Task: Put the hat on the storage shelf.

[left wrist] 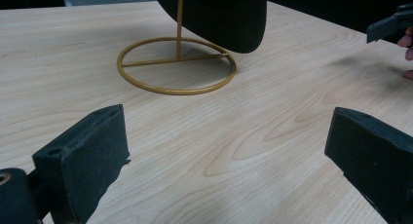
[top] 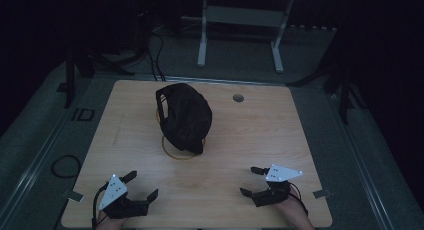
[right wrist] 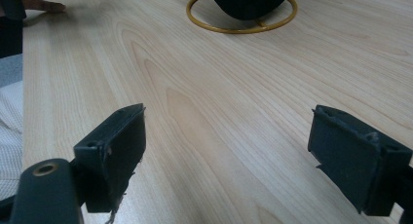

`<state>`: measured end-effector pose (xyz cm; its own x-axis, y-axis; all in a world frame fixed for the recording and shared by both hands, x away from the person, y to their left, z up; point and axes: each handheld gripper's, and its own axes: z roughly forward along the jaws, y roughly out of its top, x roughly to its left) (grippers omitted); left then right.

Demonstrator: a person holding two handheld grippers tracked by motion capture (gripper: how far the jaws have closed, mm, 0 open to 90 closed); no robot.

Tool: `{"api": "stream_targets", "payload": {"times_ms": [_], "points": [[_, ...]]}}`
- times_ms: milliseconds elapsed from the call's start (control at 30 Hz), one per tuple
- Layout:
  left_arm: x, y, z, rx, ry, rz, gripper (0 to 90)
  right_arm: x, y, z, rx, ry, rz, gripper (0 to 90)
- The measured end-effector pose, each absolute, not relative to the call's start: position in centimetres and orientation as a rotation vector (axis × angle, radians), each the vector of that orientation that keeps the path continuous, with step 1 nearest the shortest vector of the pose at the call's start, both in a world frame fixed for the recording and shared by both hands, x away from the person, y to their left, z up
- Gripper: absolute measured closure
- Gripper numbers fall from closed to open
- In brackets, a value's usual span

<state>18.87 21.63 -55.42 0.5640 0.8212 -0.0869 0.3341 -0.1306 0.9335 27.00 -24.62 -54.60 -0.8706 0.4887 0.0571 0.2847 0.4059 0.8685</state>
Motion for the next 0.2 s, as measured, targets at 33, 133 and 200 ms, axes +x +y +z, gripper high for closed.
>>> {"api": "stream_targets", "payload": {"times_ms": [33, 133, 200], "points": [[18.86, 21.62, -55.42, 1.712, 0.968, 0.56, 2.4, 27.01, -24.66, -54.62, 0.683, 2.453, 1.454, 13.7], [18.86, 21.63, -55.45, 1.712, 0.967, 0.556, 2.4, 27.02, -24.74, -54.61, 0.682, 2.443, 1.471, 13.7], [18.86, 21.65, -55.47, 1.712, 0.965, 0.551, 2.4, 27.02, -24.76, -54.65, 0.685, 2.441, 1.47, 13.8]]}}
